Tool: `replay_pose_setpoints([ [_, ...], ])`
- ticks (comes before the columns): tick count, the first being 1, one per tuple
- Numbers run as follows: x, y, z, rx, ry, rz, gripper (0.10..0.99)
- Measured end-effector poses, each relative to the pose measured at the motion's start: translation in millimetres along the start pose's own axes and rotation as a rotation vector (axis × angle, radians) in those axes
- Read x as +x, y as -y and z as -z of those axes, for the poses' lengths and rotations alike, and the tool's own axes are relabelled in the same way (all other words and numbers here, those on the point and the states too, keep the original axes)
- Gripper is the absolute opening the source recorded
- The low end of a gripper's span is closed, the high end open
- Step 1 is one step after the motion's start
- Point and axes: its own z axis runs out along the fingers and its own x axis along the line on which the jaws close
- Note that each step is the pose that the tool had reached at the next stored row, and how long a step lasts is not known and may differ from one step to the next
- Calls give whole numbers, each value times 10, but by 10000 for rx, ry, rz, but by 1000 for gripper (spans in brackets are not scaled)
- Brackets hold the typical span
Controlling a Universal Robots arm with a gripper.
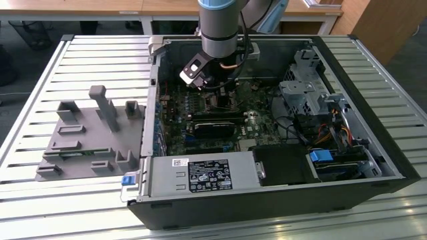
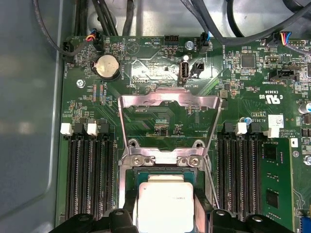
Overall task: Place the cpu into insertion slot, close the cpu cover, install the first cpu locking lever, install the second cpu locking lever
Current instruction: 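Place the cpu into insertion slot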
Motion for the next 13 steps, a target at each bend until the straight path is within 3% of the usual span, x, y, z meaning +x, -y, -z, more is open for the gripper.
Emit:
replay_pose_setpoints([
  [13, 1, -5, 13, -3, 6, -92, 545],
])
